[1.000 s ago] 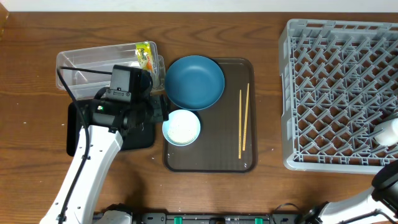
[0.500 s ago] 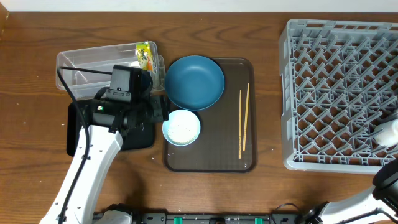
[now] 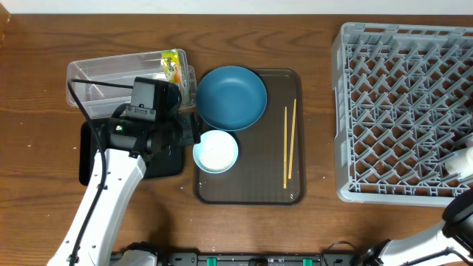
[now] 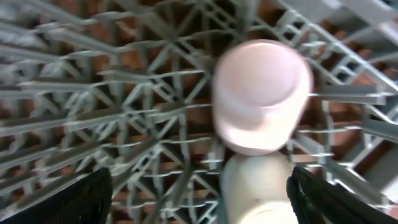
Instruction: Sort waste into correct bins and load items into the dishwasher rack
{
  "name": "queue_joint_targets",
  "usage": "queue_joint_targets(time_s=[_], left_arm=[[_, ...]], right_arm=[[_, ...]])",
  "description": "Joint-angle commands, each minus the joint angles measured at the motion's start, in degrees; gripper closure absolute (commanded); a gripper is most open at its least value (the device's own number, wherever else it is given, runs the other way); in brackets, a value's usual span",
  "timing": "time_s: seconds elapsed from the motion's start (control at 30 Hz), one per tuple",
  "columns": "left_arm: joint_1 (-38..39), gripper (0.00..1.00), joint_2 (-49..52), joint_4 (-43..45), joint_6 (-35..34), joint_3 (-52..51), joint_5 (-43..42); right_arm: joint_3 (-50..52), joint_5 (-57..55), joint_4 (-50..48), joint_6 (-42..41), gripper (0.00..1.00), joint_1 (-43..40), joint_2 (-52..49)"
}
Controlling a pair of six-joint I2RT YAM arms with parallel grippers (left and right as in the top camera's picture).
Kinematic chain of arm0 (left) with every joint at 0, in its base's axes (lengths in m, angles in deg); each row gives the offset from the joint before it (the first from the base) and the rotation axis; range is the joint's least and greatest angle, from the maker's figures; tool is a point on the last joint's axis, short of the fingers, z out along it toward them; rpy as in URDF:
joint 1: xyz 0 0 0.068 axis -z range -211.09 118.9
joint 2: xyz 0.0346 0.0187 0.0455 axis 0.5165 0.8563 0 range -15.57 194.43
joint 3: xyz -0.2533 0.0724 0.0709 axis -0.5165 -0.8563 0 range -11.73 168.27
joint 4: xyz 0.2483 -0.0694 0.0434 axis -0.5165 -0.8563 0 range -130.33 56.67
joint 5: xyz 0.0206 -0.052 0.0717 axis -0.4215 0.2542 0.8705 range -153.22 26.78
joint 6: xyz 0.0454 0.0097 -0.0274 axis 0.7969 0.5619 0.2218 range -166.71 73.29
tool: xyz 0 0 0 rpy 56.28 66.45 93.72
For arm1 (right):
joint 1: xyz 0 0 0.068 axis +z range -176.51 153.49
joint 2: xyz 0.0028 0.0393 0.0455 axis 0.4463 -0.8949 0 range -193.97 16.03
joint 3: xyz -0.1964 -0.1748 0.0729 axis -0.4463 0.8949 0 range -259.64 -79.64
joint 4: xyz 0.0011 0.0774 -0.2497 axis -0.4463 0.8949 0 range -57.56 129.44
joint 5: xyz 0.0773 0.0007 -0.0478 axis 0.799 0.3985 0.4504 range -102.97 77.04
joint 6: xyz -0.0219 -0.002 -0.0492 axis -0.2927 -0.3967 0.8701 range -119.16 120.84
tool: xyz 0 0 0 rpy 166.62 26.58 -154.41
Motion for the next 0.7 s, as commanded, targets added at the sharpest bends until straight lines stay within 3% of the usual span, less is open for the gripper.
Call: queue_joint_targets(time_s=[0.0, 0.17, 0.43, 0.67], left_arm=[[-0.22, 0.42, -0.22, -0.31, 0.55, 0.39, 0.74], [0.72, 0.42, 0.09, -0.26, 0.55, 0.39, 0.79], [5.4, 0.42, 3.06, 0.52, 0.55, 0.39, 0.79], [10.51, 0.42, 8.74, 3.15, 0.09, 0.39, 0.76]], right_arm=[[-0.79, 8.26, -0.83, 4.22, 0.12, 2.69, 6.51], [-0.76, 13.2, 1.42, 7.08, 0.12, 8.87, 13.09], [0.02, 10.58, 15.28, 8.61, 0.11, 22.03, 15.82], [7.04, 9.53, 15.37, 8.52, 0.11, 31.52, 15.82]])
